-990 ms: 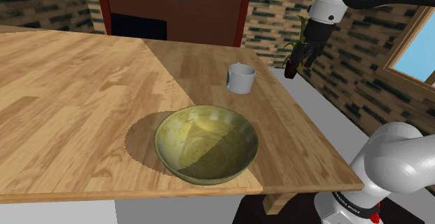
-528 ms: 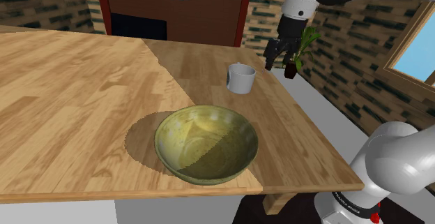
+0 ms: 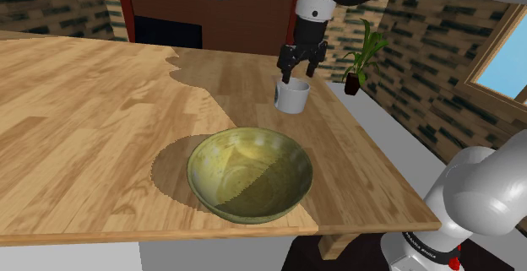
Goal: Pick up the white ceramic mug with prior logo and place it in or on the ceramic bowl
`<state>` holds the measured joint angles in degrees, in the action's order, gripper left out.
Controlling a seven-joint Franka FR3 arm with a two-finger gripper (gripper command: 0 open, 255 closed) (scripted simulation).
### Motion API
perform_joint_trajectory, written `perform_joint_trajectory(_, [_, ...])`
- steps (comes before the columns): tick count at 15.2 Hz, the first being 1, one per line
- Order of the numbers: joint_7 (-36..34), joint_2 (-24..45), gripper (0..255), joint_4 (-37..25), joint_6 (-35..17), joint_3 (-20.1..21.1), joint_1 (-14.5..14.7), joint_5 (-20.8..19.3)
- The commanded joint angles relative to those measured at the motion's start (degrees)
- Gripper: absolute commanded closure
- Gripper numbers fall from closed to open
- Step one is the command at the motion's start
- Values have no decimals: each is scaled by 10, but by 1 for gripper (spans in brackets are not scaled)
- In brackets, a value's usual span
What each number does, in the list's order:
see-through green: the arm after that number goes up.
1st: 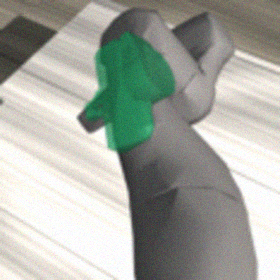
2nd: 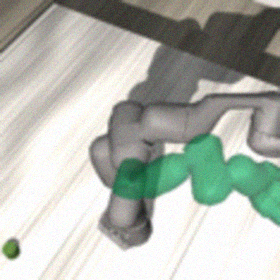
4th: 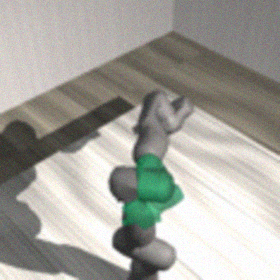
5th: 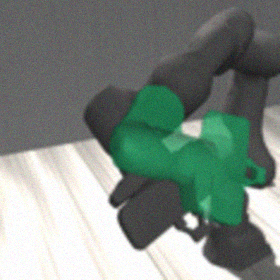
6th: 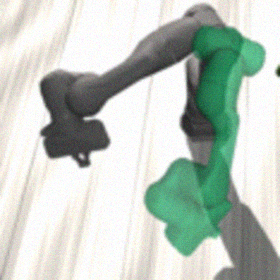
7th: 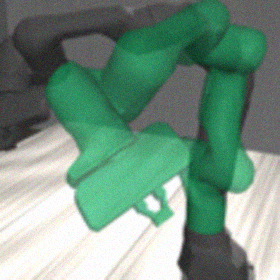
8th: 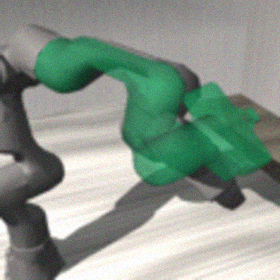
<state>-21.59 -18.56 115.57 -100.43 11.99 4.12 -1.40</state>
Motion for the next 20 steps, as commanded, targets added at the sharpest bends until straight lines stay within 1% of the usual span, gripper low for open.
perform_joint_trajectory(1, [-22, 37, 0, -36, 0, 16, 3, -6])
perform_joint_trajectory(2, [-34, 57, 0, -56, 1, 24, 6, -11])
perform_joint_trajectory(3, [-37, 63, 0, -61, 1, 25, 6, -12])
perform_joint_trajectory(10, [-38, 64, 0, -4, -57, 24, 6, -13])
perform_joint_trajectory(18, [-38, 64, 0, -4, -57, 24, 6, -13])
perform_joint_trajectory(19, [-38, 64, 255, -4, -57, 24, 6, -13])
perform_joint_trajectory(20, [-38, 64, 255, -4, -57, 24, 6, -13])
